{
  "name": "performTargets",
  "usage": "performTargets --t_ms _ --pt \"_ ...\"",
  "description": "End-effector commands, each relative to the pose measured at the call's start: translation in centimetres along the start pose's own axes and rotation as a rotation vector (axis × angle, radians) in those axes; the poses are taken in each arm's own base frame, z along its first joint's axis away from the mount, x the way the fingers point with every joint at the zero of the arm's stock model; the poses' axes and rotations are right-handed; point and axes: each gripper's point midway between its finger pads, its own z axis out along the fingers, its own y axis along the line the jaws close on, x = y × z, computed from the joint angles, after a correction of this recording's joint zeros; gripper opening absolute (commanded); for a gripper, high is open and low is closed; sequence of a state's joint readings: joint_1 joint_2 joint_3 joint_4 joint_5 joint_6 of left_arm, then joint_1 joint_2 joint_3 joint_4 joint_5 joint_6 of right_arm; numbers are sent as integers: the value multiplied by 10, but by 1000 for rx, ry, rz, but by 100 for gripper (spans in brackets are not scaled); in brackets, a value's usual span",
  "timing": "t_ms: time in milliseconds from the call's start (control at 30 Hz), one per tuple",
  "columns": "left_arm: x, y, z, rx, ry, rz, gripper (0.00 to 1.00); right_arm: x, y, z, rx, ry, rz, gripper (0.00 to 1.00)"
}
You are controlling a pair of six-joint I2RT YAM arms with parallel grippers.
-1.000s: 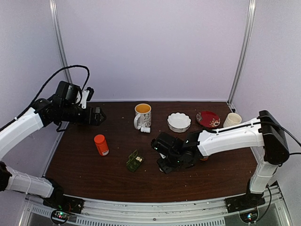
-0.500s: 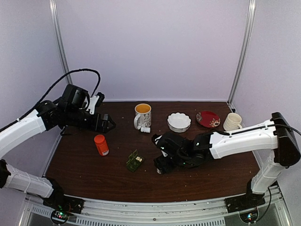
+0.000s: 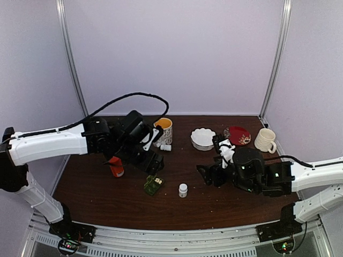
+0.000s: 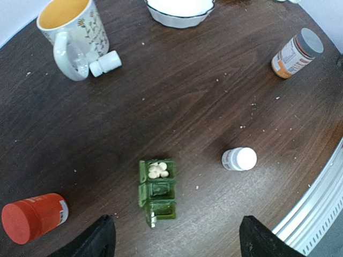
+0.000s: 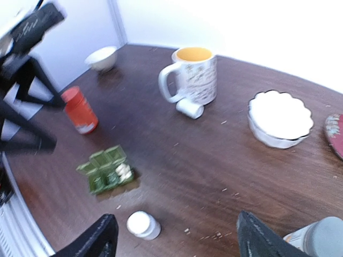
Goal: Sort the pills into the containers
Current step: Pick up the pill bottle from the center of the board.
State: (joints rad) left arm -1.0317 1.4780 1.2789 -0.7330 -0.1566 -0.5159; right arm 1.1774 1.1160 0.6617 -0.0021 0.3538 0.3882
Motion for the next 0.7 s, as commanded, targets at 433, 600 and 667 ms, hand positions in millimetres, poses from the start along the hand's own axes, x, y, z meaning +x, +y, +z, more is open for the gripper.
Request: performTargets --t_ms 433,600,667 --pt "8 -81 72 -59 154 36 87 -21 -71 -22 317 -159 90 100" --pt "17 -87 89 -58 209 38 87 -19 -84 -26 356 -145 87 100" --pt "20 -90 94 -48 224 36 84 -20 -86 -29 361 -151 88 100"
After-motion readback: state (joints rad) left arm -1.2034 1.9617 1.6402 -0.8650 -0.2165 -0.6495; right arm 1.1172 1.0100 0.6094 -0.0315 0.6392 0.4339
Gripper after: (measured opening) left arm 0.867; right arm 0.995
